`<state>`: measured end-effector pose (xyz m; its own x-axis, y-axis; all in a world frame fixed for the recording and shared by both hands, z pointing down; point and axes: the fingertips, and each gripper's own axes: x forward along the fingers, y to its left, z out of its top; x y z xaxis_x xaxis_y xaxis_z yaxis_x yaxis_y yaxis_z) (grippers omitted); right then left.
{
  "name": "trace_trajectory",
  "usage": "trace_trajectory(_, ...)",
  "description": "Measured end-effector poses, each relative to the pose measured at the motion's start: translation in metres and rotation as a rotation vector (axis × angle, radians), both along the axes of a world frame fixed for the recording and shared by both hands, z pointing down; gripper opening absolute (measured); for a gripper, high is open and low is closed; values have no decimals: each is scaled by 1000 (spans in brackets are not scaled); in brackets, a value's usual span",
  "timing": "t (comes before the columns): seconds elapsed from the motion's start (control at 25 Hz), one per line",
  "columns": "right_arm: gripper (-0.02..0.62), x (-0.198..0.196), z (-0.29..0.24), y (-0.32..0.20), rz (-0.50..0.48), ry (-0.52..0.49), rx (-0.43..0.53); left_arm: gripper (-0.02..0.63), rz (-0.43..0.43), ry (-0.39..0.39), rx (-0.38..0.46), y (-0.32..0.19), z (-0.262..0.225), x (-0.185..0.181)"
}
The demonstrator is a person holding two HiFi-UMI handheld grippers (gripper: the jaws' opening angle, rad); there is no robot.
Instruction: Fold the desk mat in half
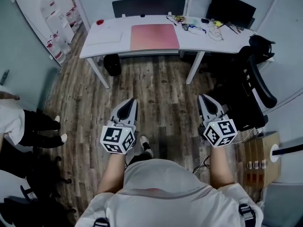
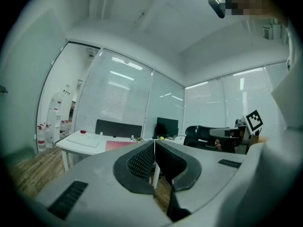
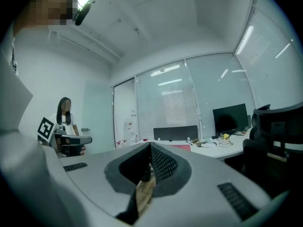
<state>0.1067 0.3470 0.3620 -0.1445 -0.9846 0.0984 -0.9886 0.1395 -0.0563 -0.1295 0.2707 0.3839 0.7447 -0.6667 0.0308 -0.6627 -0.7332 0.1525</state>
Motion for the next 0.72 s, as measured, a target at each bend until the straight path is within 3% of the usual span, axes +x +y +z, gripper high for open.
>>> trace_trajectory(0.28, 51, 5, -7, -104, -1, 29, -26, 15, 2, -14, -15, -97, -2, 4)
trace_trajectory(0.72, 51, -23, 12, -250, -30, 55, -78, 15, -37, 14, -53, -239, 7, -27)
